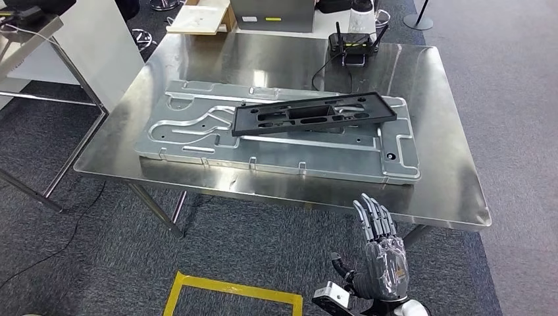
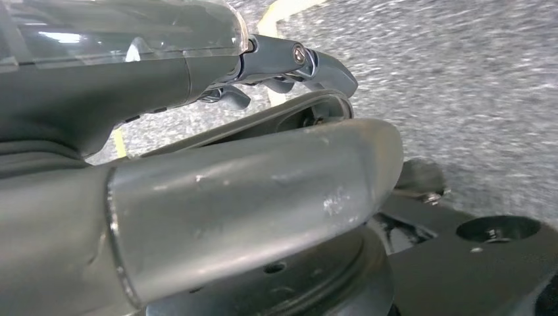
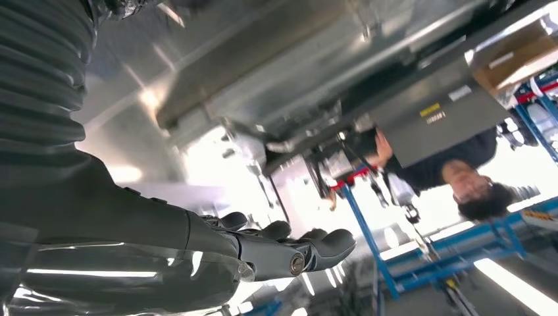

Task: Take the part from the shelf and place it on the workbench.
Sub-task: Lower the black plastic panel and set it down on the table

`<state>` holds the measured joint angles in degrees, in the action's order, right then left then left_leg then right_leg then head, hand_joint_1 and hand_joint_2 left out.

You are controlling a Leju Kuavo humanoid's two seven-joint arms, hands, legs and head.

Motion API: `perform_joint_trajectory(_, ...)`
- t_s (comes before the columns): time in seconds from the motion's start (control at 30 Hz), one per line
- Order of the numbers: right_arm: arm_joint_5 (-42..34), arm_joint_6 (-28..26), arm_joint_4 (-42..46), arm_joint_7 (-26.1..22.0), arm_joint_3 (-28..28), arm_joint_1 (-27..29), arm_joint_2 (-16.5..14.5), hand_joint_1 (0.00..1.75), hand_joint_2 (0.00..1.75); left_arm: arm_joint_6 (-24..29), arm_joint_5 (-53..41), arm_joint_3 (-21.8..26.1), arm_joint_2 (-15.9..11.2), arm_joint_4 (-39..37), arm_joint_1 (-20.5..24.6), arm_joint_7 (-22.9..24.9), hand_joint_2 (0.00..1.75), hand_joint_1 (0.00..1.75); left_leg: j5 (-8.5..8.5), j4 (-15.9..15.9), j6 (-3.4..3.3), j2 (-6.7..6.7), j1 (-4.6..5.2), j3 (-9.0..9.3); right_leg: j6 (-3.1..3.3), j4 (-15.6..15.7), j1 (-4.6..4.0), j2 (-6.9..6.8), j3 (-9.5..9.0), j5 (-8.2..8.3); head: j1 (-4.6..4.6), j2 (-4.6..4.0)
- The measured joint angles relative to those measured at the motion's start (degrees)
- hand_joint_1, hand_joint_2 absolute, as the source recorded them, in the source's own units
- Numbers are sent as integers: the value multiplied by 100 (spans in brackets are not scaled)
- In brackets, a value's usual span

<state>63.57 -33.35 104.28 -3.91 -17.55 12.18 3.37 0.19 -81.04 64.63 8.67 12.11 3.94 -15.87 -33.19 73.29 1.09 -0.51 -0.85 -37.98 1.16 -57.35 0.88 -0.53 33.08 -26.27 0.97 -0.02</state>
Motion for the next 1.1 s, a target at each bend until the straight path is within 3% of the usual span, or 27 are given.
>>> perform_joint_trajectory(0.07,-119,-27,-15,-57,4,83,-38,0,175,6,10,7,-1,0,-1,-3,0,0,291,-653,-7,9,-14,501,-39,-53,9,1,119,57,-1,1)
perform_joint_trajectory(0.13,-163,-49,-20,-83,8,130,-66,0,175,11,19,14,-1,0,-1,-5,0,0,359,-1393,-35,49,6,963,-99,-102,6,3,201,115,-1,1)
perform_joint_trajectory(0.2,-208,-62,-21,-88,11,151,-84,0,175,16,28,25,1,0,-2,-8,0,0,327,-1648,-72,83,36,1095,-152,-105,-3,1,240,193,1,0)
perform_joint_trajectory(0.3,-403,-71,-74,-121,61,229,-131,0,175,28,54,45,7,-1,-4,-9,0,0,395,-1714,-163,64,18,1044,-224,-89,-9,13,270,220,1,0)
perform_joint_trajectory(0.37,-719,-103,-210,-298,171,330,-207,0,87,46,71,66,17,-1,-1,-10,0,0,480,-1767,-274,34,-4,968,-264,-378,-9,29,377,-119,6,0)
perform_joint_trajectory(0.43,-1198,-134,-471,-690,374,443,-357,0,0,69,97,107,27,0,0,-11,0,0,563,-1743,-363,17,23,855,-274,-1073,-3,35,561,-663,10,0)
perform_joint_trajectory(0.47,-1431,-126,-650,-931,528,492,-460,0,0,81,112,130,33,0,-3,-11,0,0,598,-1719,-384,11,42,786,-275,-1421,-3,36,628,-835,10,0)
perform_joint_trajectory(0.5,-1611,-96,-876,-1189,734,527,-584,0,0,92,125,152,39,0,-5,-12,0,0,629,-1686,-394,6,59,714,-269,-1637,-6,36,629,-877,10,0)
perform_joint_trajectory(0.53,-1709,-58,-1134,-1442,972,543,-716,0,0,101,138,171,45,0,-7,-12,0,0,655,-1648,-398,3,77,642,-253,-1657,-11,36,538,-794,10,0)
perform_joint_trajectory(0.57,-1757,-13,-1423,-1705,1242,539,-854,0,0,111,150,190,53,0,-8,-13,0,0,677,-1610,-398,2,94,575,-224,-1471,-20,37,349,-637,10,0)
perform_joint_trajectory(0.6,-1770,29,-1754,-1990,1556,510,-993,0,0,124,164,213,68,-1,-8,-13,0,0,699,-1572,-396,2,108,515,-175,-1118,-38,37,81,-492,10,0)
perform_joint_trajectory(0.67,-1749,67,-2483,-2579,2253,362,-1237,0,0,155,182,263,109,-1,-9,-13,0,0,752,-1522,-367,0,136,430,-71,-337,-79,27,-428,-433,7,1)
perform_joint_trajectory(0.73,-1694,56,-3257,-3061,3028,157,-1437,0,0,176,186,305,137,0,-8,-13,0,0,834,-1527,-310,-7,130,395,-19,33,-116,20,-609,-482,7,2)
perform_joint_trajectory(0.8,-1571,61,-4009,-3257,3751,-53,-1563,0,0,182,187,336,143,0,-13,-13,0,0,885,-1542,-243,-4,116,377,2,121,-108,8,-569,-373,10,1)
perform_joint_trajectory(0.83,-1470,63,-4418,-3260,4094,-178,-1599,0,0,184,187,354,144,0,-16,-13,0,0,782,-1485,-209,3,114,351,24,164,-88,2,-530,-301,9,1)
perform_joint_trajectory(0.87,-1356,61,-4854,-3213,4433,-307,-1619,0,0,185,187,374,143,0,-19,-14,0,0,579,-1345,-177,10,110,305,43,201,-64,-5,-477,-224,9,0)
perform_joint_trajectory(0.93,-1155,42,-5740,-2996,5064,-538,-1636,0,0,190,191,413,141,0,-19,-19,0,0,-23,-767,-113,17,76,166,66,206,-43,-11,-319,-91,7,0)
perform_joint_trajectory(0.97,-1099,60,-6139,-2834,5325,-622,-1632,0,0,194,195,425,140,0,-20,-21,0,0,-226,-419,-81,17,52,112,61,184,-41,-20,-224,-31,7,1)
perform_joint_trajectory(1.0,-1071,122,-6522,-2647,5566,-699,-1623,0,0,198,199,434,138,0,-21,-21,0,0,-286,-132,-49,17,27,101,47,153,-36,-29,-119,29,8,1)
perform_joint_trajectory(1.07,-1057,349,-7161,-2264,5965,-835,-1600,0,0,207,203,449,136,0,-19,-18,0,0,6,-25,7,17,-22,291,5,62,-15,-41,105,139,7,0)
perform_joint_trajectory(1.1,-1057,489,-7423,-2087,6134,-896,-1588,0,0,210,204,456,134,0,-13,-15,0,0,202,-246,29,18,-44,513,-24,3,2,-40,218,187,7,0)
